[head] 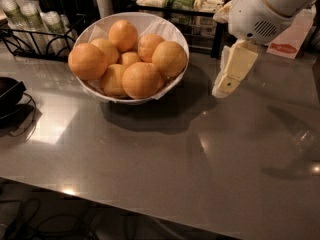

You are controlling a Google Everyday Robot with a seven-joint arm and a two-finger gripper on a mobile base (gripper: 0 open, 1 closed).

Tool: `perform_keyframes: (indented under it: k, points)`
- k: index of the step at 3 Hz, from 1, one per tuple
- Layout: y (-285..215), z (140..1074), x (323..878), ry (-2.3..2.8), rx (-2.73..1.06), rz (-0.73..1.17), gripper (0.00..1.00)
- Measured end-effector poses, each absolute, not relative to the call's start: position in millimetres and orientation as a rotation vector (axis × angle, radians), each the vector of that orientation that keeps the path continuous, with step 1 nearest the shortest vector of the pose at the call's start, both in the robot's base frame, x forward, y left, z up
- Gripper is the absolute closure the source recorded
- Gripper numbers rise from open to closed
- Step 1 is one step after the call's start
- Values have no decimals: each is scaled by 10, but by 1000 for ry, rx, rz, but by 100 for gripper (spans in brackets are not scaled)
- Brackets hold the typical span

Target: Pick orange from white bowl

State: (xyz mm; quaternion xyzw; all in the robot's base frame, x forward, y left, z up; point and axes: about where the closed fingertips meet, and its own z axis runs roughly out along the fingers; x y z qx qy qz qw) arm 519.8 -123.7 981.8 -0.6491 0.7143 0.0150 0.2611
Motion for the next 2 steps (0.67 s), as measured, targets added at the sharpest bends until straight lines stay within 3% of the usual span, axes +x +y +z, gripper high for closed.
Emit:
perform_keyframes:
  k: [2]
  points:
    - [-1140, 9803, 5326, 1916, -1667, 69, 0]
